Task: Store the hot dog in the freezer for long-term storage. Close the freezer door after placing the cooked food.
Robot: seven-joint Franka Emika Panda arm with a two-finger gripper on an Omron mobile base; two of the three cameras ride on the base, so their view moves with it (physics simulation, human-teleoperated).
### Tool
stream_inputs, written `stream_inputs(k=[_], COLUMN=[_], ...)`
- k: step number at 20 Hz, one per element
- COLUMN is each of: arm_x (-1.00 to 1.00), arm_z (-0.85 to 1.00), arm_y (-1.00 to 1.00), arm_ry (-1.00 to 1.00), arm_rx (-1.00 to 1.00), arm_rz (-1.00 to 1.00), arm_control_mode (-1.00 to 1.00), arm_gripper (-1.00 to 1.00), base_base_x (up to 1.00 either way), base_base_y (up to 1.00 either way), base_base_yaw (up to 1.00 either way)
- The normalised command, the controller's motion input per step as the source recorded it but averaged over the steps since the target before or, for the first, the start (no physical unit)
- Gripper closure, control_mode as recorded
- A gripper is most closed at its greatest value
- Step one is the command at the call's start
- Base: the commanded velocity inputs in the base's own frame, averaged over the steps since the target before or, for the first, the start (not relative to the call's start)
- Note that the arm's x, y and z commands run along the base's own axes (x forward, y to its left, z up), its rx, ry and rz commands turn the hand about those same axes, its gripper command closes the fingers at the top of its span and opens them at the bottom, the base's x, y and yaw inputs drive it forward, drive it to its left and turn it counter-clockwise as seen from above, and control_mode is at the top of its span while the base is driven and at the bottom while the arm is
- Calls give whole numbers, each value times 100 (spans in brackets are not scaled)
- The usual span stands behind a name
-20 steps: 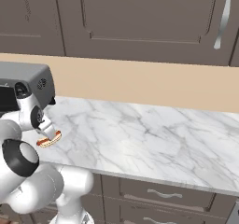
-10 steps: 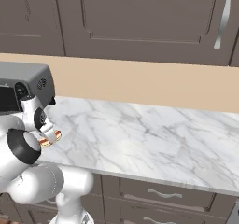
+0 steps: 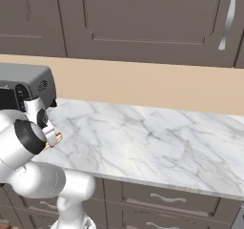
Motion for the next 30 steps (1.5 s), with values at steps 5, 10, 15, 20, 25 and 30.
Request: stream_inputs(k=[5,10,15,20,25,30], arm_x=[1,0,0,0,0,2], arm_z=[-13,-13,-28,-26,-4,-2], arm_y=[0,0,0,0,0,-49], arm_ry=[2,0,0,0,0,0], arm_rx=[0,0,0,0,0,3], arm_rz=[-2,-1,0,0,0,0], arm_control_mode=[-100,-100,-100,-100,-100,-100], arm_gripper=[-100,-100,-100,-100,100,100], base_base_x=[0,0,0,0,0,0], base_base_y=[0,0,0,0,0,0], base_base_yaw=[0,0,0,0,0,0])
